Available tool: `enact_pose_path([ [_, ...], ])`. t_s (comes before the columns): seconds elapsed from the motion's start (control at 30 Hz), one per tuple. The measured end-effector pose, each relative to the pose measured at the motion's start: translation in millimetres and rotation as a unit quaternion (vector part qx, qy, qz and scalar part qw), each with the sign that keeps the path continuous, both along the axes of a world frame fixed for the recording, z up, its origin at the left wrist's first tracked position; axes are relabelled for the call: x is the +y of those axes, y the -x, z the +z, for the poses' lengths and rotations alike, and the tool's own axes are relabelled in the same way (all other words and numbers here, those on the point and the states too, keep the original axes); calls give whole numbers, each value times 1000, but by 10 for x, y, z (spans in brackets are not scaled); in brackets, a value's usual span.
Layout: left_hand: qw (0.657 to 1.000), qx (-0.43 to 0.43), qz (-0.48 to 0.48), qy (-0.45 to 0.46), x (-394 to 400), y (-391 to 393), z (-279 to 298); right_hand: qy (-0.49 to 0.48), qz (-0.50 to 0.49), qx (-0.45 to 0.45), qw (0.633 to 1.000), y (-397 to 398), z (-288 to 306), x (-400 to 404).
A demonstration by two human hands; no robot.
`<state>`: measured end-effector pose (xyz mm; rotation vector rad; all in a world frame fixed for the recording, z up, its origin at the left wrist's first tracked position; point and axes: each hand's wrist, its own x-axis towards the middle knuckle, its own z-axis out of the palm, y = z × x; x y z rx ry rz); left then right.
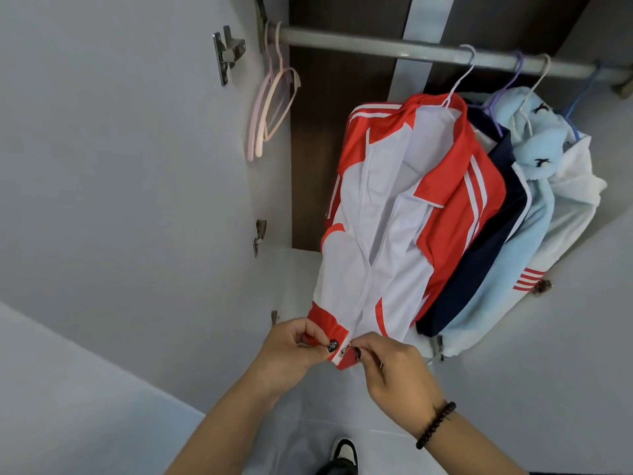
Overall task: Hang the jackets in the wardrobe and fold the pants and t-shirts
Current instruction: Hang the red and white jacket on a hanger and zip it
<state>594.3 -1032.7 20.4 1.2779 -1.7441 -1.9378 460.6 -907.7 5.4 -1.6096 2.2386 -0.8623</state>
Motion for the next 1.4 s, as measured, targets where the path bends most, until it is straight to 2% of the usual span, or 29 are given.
enact_pose_path([
  [0.17,999,-54,1,-2,-49,157,-73,-18,41,27,999,311,-9,-144],
  [0.43,996,-81,27,2,-100,267,-93,-47,56,32,997,774,110,-438],
  [0.6,995,-78,64,-21,-100,206,-147,-35,-12,-81,996,1145,316,-634],
  [0.7,989,-90,116,-22,-69,245,-218,-78,10,-111,991,1222,357,-705],
  [0.83,981,-131,128,67,-6,463,-232,-94,33,-130,987,1218,350,-721],
  [0.93,975,-95,91,179,88,694,-124,-103,63,-135,983,1211,346,-699],
  [1.0,972,-69,63,217,158,886,-77,-101,71,-144,982,1215,363,-678],
  [1.1,966,-48,86,237,219,1142,-13,-86,75,-155,981,1278,448,-662],
  [1.2,962,-37,106,248,214,1273,-12,-76,77,-130,986,1431,535,-634],
  [1.4,959,-80,56,266,150,1329,-58,-95,50,-46,993,1782,503,-638],
])
